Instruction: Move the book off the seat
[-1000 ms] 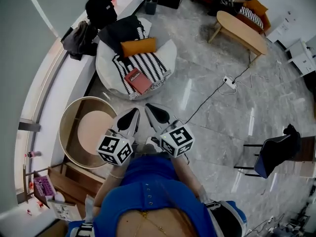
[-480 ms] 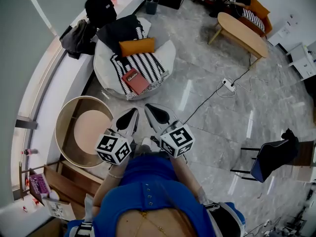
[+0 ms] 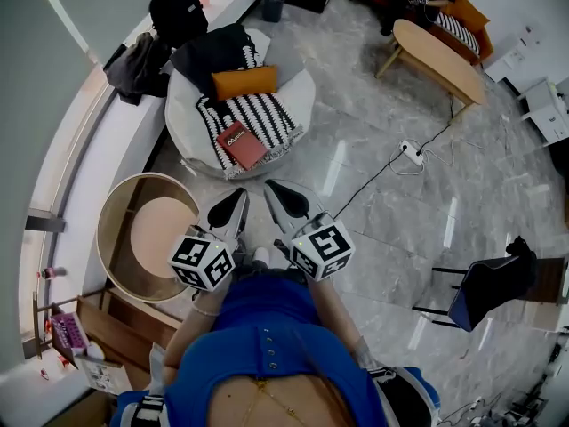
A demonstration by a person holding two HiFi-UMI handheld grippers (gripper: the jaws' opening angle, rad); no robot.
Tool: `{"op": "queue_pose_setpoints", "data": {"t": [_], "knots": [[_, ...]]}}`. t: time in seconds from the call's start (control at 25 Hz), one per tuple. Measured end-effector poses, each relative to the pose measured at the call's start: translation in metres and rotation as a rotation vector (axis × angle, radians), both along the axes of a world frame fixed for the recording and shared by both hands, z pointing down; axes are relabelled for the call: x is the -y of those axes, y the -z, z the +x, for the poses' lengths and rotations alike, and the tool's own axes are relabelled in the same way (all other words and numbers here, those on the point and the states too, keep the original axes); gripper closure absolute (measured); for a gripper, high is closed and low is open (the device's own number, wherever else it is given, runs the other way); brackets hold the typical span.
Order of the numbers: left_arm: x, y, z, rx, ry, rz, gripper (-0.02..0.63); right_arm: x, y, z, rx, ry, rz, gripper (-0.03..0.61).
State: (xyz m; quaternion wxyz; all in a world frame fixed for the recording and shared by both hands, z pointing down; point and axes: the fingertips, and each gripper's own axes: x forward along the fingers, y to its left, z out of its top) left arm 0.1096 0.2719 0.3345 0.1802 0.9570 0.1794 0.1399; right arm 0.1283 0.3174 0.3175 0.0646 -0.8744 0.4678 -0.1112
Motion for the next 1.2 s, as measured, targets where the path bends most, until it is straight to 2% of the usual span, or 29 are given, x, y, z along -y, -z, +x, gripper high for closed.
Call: {"op": "queue_pose_setpoints", "data": {"t": [0.28,0.84,1.0,1.2], "knots": [[0.022,-0.018,0.050,0.029,-0.003,-0.028,0.613,0.008,-0.011,0.050,0.022,-0.053,-0.006,0.578],[0.109,-0.017,0.236,0.019,-0.056,-0.032,0.612,0.102,-0.003,0.225,-0.009,-0.053,-0.019,0.578],[0.133,-0.017,0.266,0.013,-0.061,-0.020,0.613,0.131,-0.005,0.255,-0.025,-0.032,-0.035,0.578],[0.157,-0.014,0.285,0.008,-0.016,-0.022,0.612,0.157,-0.007,0.275,-0.027,0.024,-0.057,0.578]]}}
